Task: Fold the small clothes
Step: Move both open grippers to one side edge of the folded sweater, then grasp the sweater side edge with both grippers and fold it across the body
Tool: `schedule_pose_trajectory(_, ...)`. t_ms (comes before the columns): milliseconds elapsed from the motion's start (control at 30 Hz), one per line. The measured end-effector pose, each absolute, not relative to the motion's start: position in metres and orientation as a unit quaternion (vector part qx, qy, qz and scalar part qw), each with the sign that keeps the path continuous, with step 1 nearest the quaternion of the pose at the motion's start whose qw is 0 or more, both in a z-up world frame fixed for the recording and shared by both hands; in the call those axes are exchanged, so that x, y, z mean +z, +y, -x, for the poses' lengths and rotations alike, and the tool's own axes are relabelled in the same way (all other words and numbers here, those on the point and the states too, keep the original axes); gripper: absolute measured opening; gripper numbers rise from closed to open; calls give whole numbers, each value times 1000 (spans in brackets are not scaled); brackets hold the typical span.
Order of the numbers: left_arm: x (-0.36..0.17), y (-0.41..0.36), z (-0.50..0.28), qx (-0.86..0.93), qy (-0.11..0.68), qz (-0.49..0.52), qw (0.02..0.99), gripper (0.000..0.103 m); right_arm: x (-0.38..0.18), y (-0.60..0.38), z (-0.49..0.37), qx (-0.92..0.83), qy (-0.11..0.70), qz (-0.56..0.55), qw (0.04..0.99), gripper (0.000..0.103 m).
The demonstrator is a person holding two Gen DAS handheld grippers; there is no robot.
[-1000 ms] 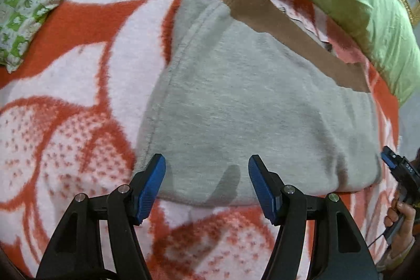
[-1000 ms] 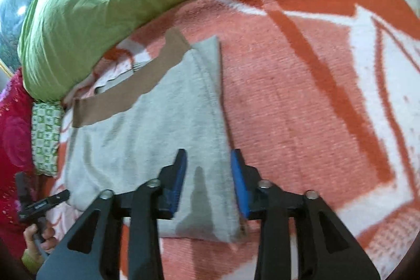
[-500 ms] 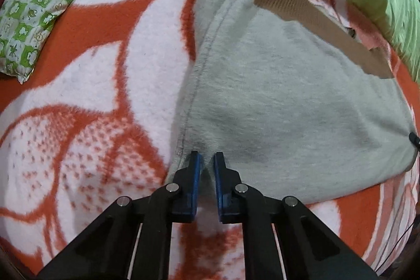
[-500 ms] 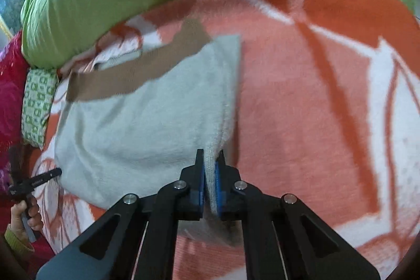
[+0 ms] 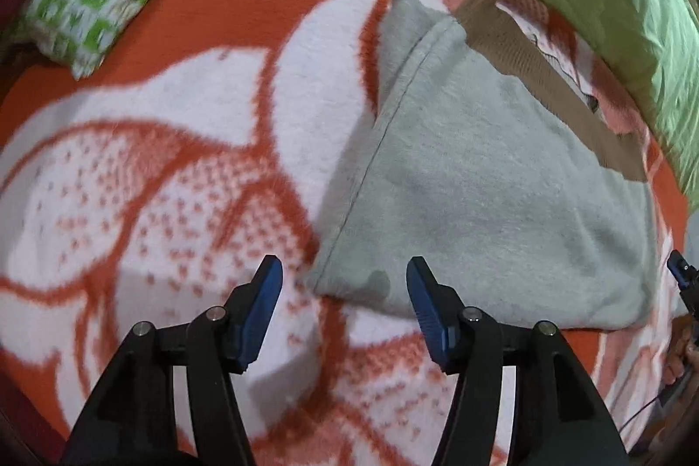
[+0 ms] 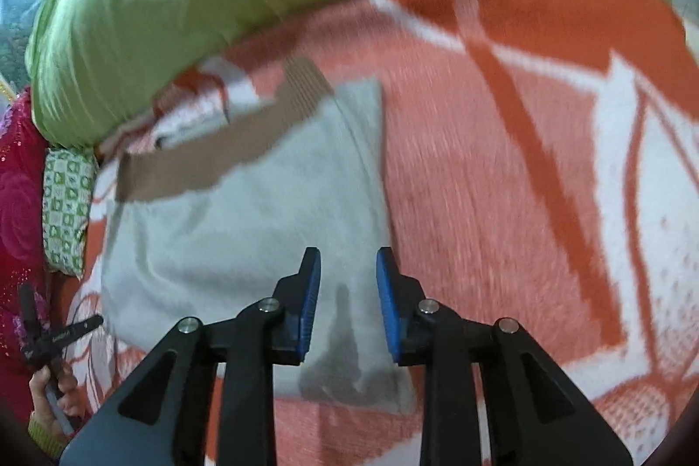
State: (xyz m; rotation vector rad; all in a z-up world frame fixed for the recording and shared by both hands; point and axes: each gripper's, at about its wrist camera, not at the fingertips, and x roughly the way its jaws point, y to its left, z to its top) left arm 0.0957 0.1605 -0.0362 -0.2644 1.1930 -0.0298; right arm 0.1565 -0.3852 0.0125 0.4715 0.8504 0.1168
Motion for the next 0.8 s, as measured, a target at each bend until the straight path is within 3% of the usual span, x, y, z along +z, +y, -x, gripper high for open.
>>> schedule_pose_trajectory(267,-73,162,-78,-7,591,268,761,63,19,-295,-209,214,404,-270,847,29)
schedule_pose_trajectory(400,-74,150,-81,-6,578,270,770,73,9,-242,-244,250,431,-247,832,29)
schedule_pose_trajectory(667,-81,148,-107,17,532,316,785,71,-13,-189,-317,239,457,-233,824,29)
schedule_pose_trajectory(700,-81,147,-111,21,524,319,789,67,-13,-191,-323,238,457,-243,822,29)
schedule_pose_trajectory(767,-79,143,-117,21,512,307,802,47,-15,-194,-328,236,460,-262,815,29)
schedule_pose_trajectory(800,-76,139,-122,9,511,294,808,25,-14,-194,-327,237,460,-267,813,29)
